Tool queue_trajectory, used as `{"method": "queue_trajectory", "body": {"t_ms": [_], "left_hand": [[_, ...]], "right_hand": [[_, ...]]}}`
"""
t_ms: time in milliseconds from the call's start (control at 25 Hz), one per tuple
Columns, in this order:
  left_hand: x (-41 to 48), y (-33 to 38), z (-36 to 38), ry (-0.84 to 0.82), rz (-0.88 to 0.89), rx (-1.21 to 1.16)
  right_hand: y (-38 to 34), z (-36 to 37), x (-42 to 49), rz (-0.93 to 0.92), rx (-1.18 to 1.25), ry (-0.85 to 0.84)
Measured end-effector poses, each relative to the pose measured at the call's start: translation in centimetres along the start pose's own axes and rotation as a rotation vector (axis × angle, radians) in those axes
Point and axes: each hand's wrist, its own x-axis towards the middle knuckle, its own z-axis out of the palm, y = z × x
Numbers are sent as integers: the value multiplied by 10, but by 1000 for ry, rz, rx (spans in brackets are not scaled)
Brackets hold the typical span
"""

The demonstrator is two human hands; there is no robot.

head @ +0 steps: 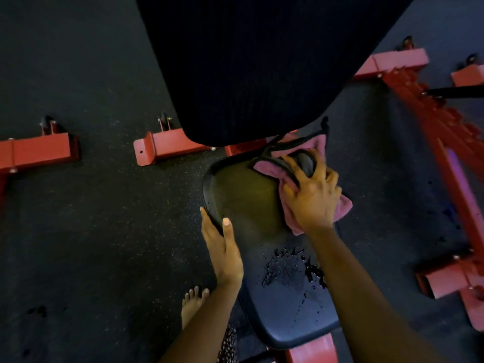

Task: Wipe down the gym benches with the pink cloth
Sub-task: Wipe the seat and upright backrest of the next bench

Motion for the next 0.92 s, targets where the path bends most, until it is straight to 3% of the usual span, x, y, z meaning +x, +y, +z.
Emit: {"method": "queue_trajectory", "body": {"t_ms": [120, 280, 440, 680, 920], "left_hand": [[0, 1, -2, -34, 5, 18], [1, 1, -7, -116, -33, -25], [-3, 7, -11, -148, -33, -70], [5, -9, -25, -203, -91, -256], [-31, -59, -37, -254, -195, -249]], "right_hand": [[20, -5, 4, 176, 28, -21], [13, -4, -1, 248, 97, -10], [-22, 7, -56, 103, 65, 62], [-65, 18, -141, -66, 13, -5], [-58, 18, -192, -67, 8, -46]]}}
